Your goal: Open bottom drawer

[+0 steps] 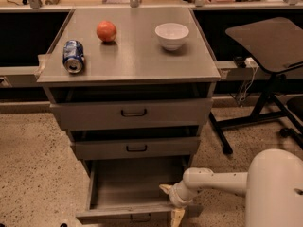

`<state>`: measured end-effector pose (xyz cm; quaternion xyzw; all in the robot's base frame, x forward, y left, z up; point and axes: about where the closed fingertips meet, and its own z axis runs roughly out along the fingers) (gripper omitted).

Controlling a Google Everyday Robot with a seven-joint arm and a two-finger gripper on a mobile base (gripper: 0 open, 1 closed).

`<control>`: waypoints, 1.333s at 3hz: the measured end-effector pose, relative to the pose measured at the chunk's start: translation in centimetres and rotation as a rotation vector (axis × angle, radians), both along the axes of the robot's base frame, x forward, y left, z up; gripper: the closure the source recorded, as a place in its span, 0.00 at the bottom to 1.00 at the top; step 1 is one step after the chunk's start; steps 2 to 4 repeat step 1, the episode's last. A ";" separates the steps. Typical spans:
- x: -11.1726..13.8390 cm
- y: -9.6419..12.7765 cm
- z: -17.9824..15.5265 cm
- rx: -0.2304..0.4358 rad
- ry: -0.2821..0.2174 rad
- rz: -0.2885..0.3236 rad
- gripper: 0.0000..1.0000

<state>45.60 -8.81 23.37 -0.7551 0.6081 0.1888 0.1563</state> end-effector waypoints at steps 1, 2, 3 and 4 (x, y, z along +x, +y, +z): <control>0.0 0.0 0.0 0.000 0.000 0.000 0.00; 0.0 0.0 0.0 0.000 0.000 0.000 0.00; 0.0 0.0 0.0 0.000 0.000 0.000 0.00; 0.0 0.0 0.0 0.000 0.000 0.000 0.00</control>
Offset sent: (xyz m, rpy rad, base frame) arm 0.0000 0.0000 0.0000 0.0000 0.0000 0.0000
